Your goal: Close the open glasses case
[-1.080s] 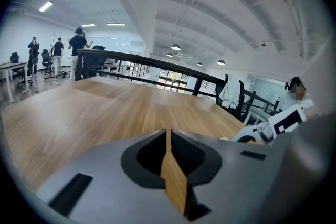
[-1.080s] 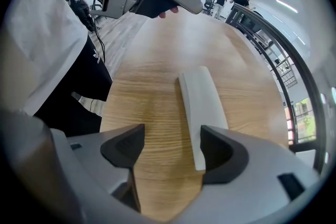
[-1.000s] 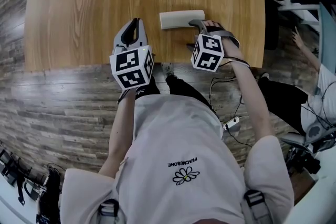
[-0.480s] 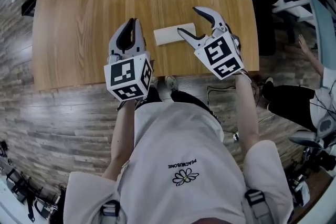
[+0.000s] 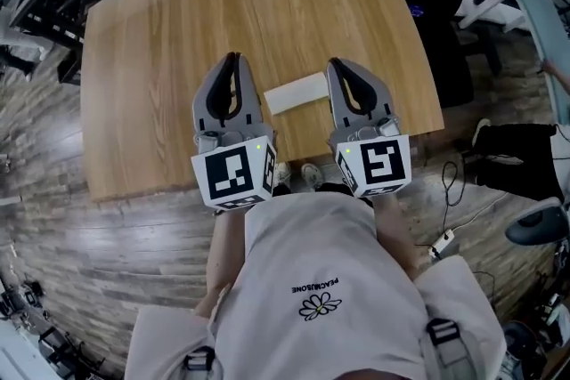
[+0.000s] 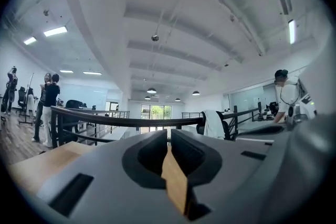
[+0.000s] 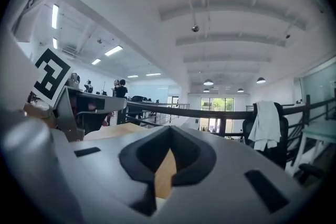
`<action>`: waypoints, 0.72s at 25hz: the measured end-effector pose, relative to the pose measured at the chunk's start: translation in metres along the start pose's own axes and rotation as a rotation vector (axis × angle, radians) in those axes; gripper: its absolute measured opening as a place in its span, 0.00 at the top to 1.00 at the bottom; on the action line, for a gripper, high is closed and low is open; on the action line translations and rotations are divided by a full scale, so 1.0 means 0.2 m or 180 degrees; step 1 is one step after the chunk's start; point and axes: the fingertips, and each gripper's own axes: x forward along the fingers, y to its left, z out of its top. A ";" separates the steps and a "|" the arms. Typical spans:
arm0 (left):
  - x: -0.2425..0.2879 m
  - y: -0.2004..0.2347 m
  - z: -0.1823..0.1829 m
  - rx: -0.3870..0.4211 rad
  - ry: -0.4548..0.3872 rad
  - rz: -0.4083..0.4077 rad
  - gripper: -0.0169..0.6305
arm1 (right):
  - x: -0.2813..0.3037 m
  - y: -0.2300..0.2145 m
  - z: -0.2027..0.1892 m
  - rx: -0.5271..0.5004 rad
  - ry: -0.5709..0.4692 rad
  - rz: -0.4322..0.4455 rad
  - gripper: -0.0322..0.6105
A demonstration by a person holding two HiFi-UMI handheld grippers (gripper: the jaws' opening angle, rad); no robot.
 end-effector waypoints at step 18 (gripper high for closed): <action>-0.07 -0.08 0.07 0.0076 -0.0104 -0.0035 0.93 | -0.09 -0.01 0.09 -0.0190 -0.0139 -0.0076 0.94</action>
